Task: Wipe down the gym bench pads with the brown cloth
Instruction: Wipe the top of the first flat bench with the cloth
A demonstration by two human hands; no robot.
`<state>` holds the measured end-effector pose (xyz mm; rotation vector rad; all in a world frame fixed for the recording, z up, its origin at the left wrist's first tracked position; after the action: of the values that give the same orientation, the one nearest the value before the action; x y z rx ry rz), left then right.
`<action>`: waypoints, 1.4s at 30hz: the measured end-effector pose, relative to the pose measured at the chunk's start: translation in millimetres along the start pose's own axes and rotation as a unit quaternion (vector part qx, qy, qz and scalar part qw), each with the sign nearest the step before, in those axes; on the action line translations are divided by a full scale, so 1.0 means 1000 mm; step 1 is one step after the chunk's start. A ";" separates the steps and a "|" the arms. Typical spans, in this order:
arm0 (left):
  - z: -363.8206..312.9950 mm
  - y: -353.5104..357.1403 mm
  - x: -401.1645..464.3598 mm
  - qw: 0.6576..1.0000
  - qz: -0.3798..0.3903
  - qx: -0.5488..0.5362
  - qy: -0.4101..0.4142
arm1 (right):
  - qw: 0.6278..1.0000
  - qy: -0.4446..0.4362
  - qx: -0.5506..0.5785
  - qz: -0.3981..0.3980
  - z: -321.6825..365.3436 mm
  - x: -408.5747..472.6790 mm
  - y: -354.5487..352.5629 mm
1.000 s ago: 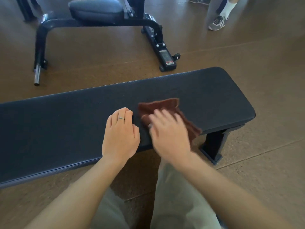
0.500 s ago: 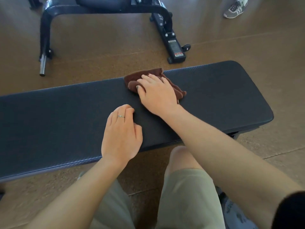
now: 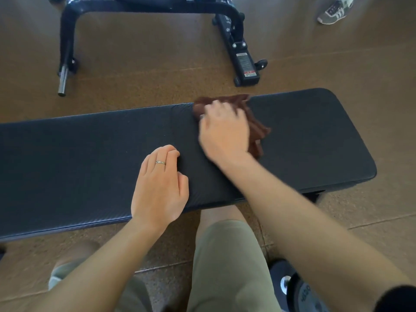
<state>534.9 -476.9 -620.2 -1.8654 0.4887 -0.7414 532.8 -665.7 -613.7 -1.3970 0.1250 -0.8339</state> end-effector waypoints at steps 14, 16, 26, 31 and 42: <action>-0.001 -0.001 0.003 1.000 0.011 -0.001 -0.010 | 0.991 0.126 -0.031 0.021 -0.149 0.039 -0.025; -0.001 0.000 0.002 1.000 0.010 0.003 -0.006 | 0.994 0.097 -0.040 0.004 -0.101 0.027 -0.021; -0.002 -0.002 0.004 1.000 0.024 0.004 -0.018 | 0.986 -0.117 0.108 0.054 -0.009 0.003 -0.003; -0.001 0.000 0.004 1.000 0.016 0.001 -0.019 | 0.998 0.008 0.036 0.051 -0.106 0.062 -0.002; 0.000 -0.003 0.003 0.999 0.007 -0.026 -0.027 | 0.983 -0.128 0.116 0.060 0.061 -0.022 0.007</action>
<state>536.9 -477.8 -616.0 -1.9221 0.4911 -0.6733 552.4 -603.8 -615.5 -1.2510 -0.0833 -0.5437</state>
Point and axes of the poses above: each hand's wrist, its own x-axis towards the middle knuckle, its own y-axis out of the palm, z = x × y, the point moved 6 cm from there along x, towards the middle knuckle, and after that the axes turned 7 degrees about -z, right-handed, at the moved point
